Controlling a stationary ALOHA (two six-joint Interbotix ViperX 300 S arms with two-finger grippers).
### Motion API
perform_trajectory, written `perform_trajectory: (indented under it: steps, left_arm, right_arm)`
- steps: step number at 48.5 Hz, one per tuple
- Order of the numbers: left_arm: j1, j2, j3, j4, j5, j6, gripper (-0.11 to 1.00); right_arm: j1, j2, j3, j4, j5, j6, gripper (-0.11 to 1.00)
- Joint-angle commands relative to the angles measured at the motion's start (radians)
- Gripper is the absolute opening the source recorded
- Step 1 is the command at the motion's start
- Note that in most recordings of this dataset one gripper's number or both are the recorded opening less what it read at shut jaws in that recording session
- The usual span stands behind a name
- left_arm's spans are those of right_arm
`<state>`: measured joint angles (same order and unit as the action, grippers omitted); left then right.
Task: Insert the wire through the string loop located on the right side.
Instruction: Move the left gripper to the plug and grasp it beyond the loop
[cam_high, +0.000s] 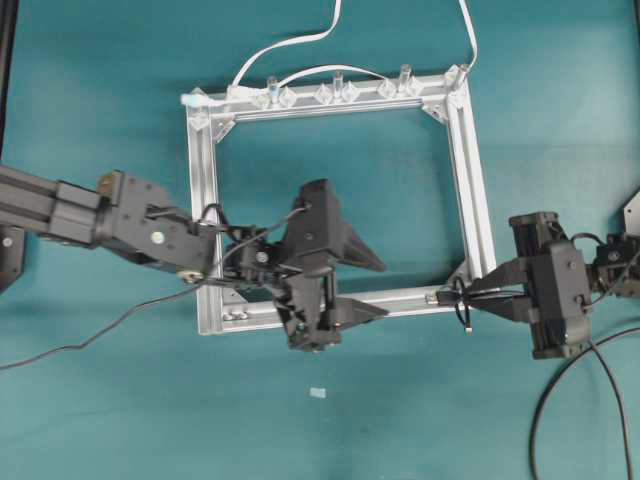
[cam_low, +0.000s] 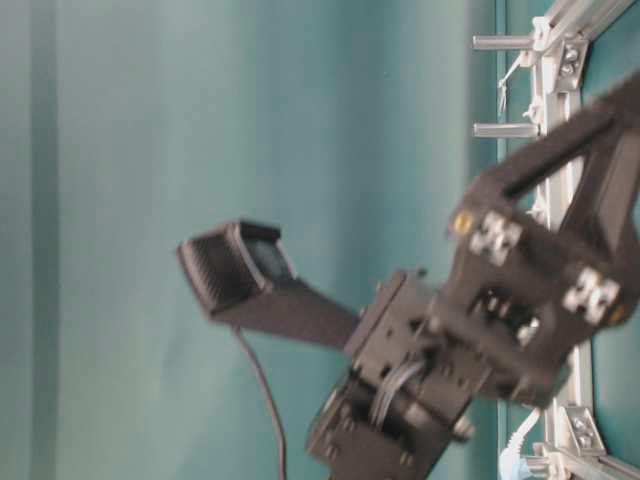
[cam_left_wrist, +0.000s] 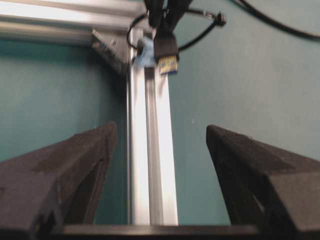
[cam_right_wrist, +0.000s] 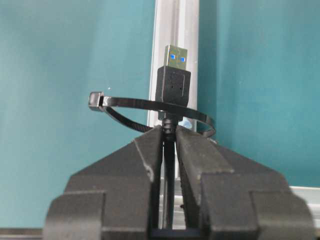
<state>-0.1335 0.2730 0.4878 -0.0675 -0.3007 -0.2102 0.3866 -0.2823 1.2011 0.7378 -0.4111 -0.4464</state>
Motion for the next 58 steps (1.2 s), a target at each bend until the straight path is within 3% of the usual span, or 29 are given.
perform_trajectory:
  steps: [1, 28, 58]
  left_arm:
    - [0.006, 0.006, -0.055, 0.003, -0.005, -0.006, 0.75]
    - [0.028, 0.164, -0.249, 0.002, -0.003, -0.008, 0.77]
    - [0.023, 0.183, -0.268, 0.003, 0.014, -0.046, 0.77]
  right_arm:
    - [-0.002, -0.003, -0.011, 0.0, -0.02, -0.002, 0.11]
    - [-0.002, -0.003, -0.008, 0.0, -0.025, -0.002, 0.11]
    - [-0.002, 0.014, -0.014, -0.003, -0.044, -0.003, 0.11]
